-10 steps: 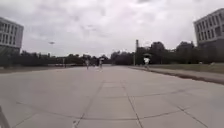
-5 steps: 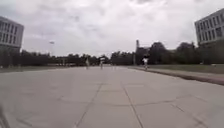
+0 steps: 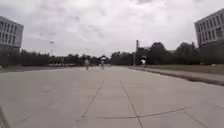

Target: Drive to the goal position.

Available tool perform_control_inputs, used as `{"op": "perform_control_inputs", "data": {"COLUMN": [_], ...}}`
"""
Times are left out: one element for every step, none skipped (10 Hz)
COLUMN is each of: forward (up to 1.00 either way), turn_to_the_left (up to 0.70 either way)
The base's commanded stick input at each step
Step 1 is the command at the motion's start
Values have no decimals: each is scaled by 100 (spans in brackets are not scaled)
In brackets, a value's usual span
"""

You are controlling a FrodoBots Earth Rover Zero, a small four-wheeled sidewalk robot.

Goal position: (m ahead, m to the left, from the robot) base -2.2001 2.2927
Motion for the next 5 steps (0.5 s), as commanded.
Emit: {"op": "perform_control_inputs", "data": {"forward": [70,70,70,70,70], "turn_to_the_left": [-3,-4,-4,-1,-3]}}
